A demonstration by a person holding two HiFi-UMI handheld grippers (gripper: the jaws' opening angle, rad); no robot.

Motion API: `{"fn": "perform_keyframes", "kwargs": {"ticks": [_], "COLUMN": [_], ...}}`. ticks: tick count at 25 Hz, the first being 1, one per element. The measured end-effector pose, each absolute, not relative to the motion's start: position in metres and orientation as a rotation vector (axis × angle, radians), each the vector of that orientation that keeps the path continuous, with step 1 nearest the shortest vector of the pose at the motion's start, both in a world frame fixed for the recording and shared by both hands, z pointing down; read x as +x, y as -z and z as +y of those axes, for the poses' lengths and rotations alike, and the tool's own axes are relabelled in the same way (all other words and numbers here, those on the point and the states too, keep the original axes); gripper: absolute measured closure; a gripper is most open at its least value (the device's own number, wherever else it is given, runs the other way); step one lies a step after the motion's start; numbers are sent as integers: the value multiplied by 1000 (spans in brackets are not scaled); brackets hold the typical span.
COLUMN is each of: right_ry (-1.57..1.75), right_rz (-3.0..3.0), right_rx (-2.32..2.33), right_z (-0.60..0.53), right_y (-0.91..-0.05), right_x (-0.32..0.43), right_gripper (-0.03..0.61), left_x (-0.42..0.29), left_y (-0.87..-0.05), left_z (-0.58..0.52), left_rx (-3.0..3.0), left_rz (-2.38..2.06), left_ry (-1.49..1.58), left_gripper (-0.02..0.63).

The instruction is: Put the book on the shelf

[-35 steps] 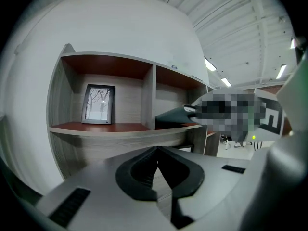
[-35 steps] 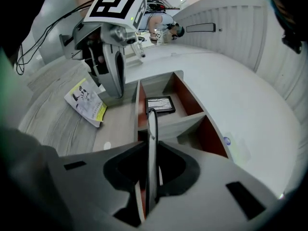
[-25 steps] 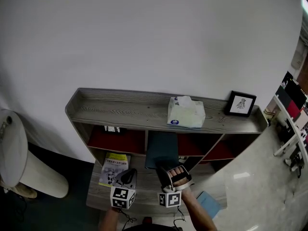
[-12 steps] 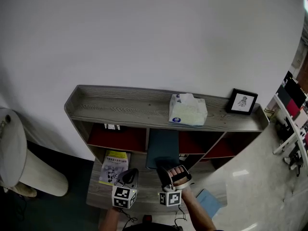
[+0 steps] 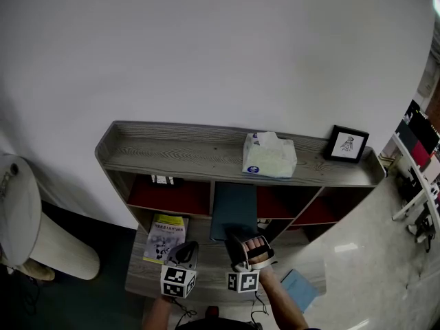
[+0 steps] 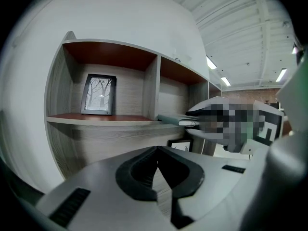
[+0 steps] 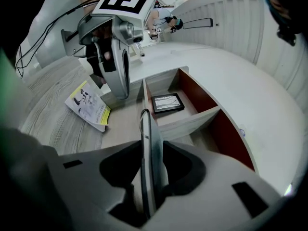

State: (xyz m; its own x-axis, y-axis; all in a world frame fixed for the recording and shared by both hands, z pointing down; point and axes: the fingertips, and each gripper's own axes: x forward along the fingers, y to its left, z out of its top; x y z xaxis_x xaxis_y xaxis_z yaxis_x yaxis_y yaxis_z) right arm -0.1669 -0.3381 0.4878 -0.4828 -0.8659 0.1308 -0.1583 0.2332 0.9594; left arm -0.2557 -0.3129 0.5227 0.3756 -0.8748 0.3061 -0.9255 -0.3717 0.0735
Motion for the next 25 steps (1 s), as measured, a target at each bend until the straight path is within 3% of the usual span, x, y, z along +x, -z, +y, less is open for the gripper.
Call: {"fn": "perform_keyframes", "kwargs": {"ticks": [9,25], "right_ry": [1168,763], "right_rz": [-1913,-2342], "right_rx": [931,1243], "right_z": [-336,-295], "right_y": [-495,-435], "right_x": [-160,-107], "right_gripper": [319,308], "left_x": [-254,-221], "left_y": [-520,-501], "left_z": [-308,-280], "left_rx": [2398,2445], "left_rz": [-1618,-1619], "left_ry": [-312,-321], "left_gripper": [607,607]}}
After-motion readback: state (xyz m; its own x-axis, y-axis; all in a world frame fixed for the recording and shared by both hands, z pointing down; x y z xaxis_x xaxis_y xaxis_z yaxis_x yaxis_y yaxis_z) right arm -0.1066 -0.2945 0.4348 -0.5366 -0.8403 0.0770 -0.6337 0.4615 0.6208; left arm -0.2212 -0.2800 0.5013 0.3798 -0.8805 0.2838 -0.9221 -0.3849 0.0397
